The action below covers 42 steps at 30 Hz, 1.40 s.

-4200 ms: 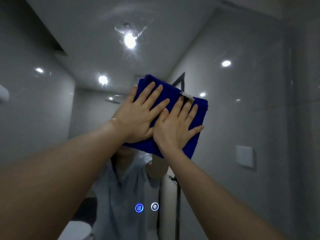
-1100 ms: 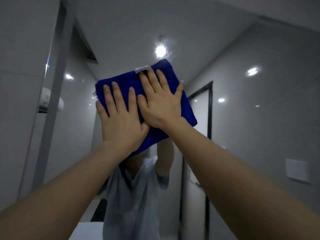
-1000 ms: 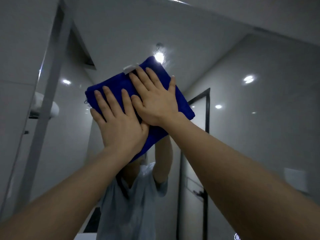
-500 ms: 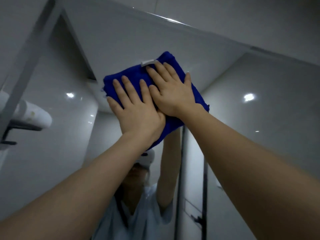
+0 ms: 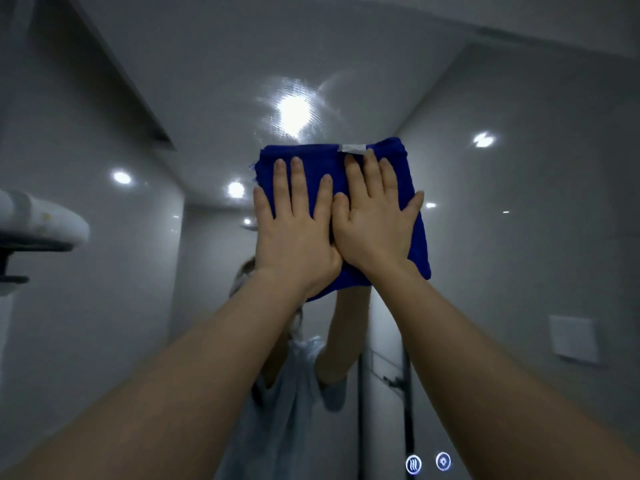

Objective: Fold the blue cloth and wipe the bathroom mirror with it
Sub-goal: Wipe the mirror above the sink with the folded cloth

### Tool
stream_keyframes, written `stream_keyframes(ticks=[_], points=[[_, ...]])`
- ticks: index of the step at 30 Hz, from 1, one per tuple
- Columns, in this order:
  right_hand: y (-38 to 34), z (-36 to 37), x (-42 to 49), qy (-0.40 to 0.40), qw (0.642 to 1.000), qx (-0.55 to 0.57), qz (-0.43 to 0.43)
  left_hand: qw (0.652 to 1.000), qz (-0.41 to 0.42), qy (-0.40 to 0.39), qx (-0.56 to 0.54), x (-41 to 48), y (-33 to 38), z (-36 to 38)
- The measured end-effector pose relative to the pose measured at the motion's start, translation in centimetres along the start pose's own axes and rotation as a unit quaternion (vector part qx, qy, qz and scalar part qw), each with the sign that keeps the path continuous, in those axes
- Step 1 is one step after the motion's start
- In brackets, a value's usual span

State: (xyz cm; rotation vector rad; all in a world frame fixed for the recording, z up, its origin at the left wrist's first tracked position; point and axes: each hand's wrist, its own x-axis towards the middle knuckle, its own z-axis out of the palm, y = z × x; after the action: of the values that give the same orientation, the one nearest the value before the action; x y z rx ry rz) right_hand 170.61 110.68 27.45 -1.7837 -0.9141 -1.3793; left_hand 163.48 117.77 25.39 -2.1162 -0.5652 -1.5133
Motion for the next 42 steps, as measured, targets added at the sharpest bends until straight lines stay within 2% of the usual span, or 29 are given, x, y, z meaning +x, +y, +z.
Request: stream_keyframes(ticks=[2,5,9,12,16,22,26,32,37,42], points=[[0.3,0.2,-2.3,-0.01,0.999,0.01,0.033,0.999,0.031,-0.009,0.005,-1.7,0.2,0.6],[0.4,0.8,-6.5,-0.023,0.996,0.012,0.082,0.995,0.089,0.036,-0.014,-4.5,0.1,1.7],[0.3,2.4,-12.7,-0.028,0.99,0.034,0.132,0.986,0.16,0.045,-0.001,-9.2,-0.5,3.7],[-0.3,4.3,-17.8,-0.003,0.986,-0.003,0.164,0.978,0.205,0.046,-0.002,-13.5,-1.4,5.0],[-1.7,6.0,-23.5,-0.015,0.979,-0.053,0.195,0.973,0.227,0.038,-0.028,-18.8,-2.8,6.2],[-3.9,7.4,-30.0,-0.076,0.976,-0.08,0.186,0.976,0.214,0.015,-0.029,-25.8,-4.8,7.3],[-4.2,7.4,-32.5,-0.094,0.983,-0.1,0.12,0.99,0.135,0.004,-0.031,-30.1,-4.8,8.0],[-1.9,6.2,-34.5,-0.165,0.977,-0.125,-0.052,0.998,-0.043,0.001,-0.047,-35.7,-0.8,9.3],[2.2,5.6,-34.5,-0.149,0.958,-0.109,-0.217,0.968,-0.233,-0.053,-0.073,-37.7,5.6,9.7],[6.4,5.2,-32.9,-0.151,0.931,-0.073,-0.324,0.933,-0.335,-0.04,-0.127,-36.9,10.8,10.4]])
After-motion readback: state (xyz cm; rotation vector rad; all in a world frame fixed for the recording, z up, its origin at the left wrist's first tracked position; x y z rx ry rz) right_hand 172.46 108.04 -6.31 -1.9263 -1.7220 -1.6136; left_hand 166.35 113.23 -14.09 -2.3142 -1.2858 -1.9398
